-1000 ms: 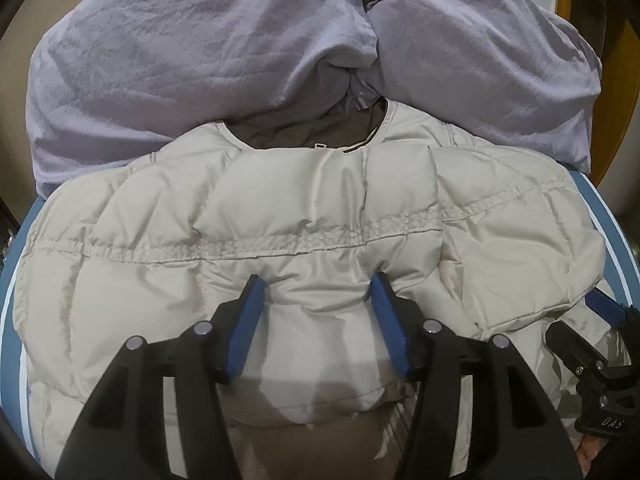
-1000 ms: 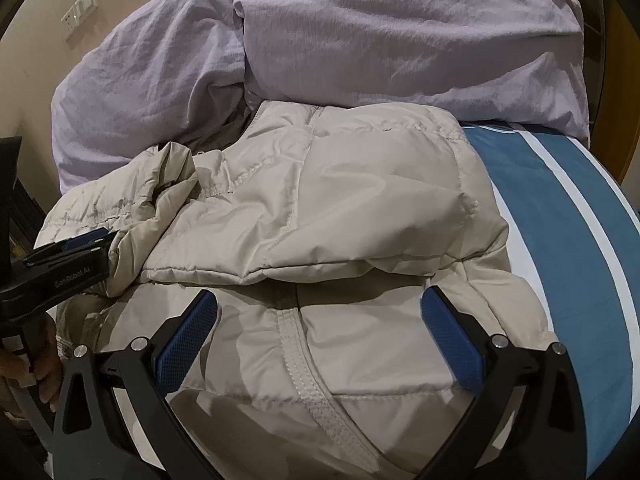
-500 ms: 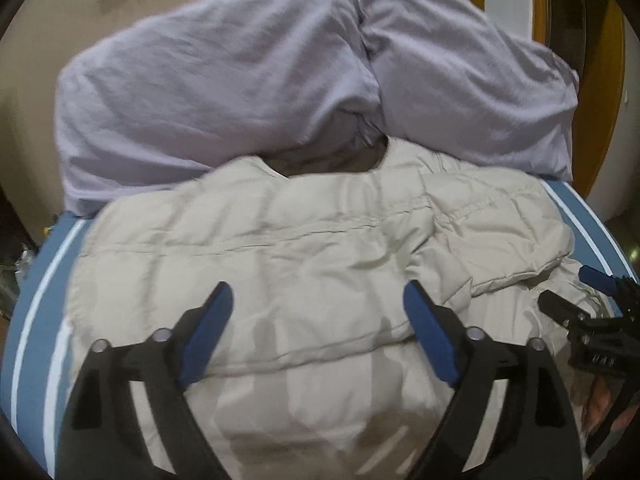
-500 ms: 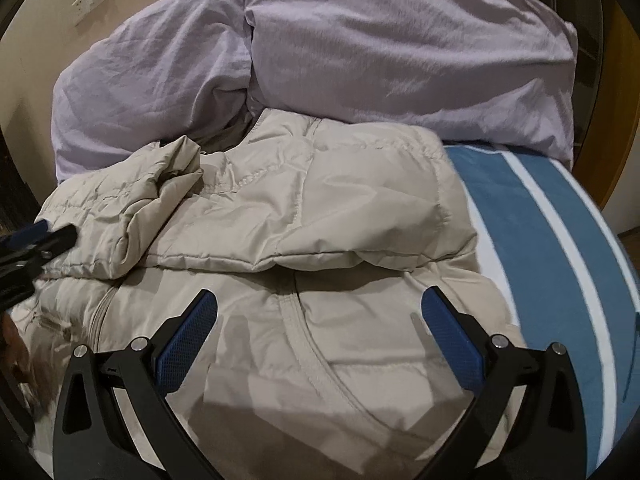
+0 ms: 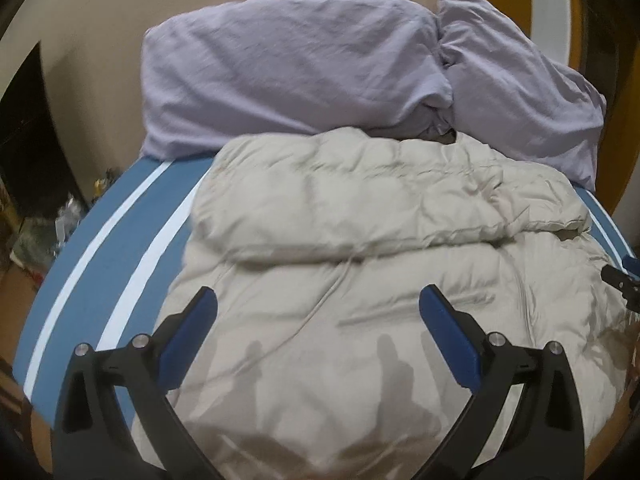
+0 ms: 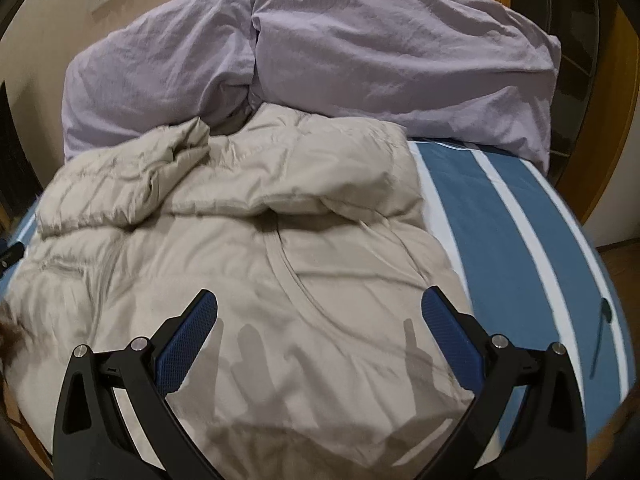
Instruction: Fold large clothes
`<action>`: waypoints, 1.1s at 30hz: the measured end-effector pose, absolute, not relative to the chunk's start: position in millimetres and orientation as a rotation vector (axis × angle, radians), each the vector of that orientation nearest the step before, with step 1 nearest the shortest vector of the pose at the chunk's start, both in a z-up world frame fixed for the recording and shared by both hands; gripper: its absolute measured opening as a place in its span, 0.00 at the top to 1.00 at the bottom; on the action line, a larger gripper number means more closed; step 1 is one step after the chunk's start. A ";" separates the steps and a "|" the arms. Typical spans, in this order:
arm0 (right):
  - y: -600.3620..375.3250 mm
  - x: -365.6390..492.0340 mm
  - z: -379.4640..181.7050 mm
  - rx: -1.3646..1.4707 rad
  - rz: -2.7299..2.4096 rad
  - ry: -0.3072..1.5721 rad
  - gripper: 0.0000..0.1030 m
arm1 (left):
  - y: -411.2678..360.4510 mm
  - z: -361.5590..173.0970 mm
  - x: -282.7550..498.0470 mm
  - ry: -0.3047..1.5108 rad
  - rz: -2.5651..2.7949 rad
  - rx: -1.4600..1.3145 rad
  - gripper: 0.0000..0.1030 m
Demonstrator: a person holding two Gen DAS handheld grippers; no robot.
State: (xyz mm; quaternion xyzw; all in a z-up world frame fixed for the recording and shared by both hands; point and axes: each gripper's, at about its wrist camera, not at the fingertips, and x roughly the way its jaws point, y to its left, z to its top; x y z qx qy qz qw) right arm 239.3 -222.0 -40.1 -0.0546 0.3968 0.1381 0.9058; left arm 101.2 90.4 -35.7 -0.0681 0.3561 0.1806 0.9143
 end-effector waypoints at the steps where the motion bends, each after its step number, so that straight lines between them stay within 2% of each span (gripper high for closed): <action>1: -225.2 235.0 -39.9 -0.122 0.280 0.820 0.01 | 93.7 -36.0 94.1 0.733 0.373 -0.158 0.02; 10: -270.0 208.2 -39.8 -0.134 0.219 0.827 0.01 | 108.4 -28.6 44.0 0.698 0.448 -0.154 0.02; 26: -338.7 190.2 -62.1 0.049 0.233 0.966 0.01 | 132.4 -45.1 -11.1 0.747 0.488 -0.161 0.02; 28: -339.9 188.4 -65.0 0.073 0.259 0.984 0.05 | 135.4 -48.4 -15.7 0.761 0.488 -0.164 0.02; 30: -340.2 187.6 -68.1 0.097 0.287 1.005 0.16 | 138.8 -51.3 -19.8 0.771 0.478 -0.186 0.02; 33: -339.4 186.5 -74.2 0.137 0.331 1.034 0.25 | 142.1 -58.8 -24.5 0.801 0.427 -0.235 0.02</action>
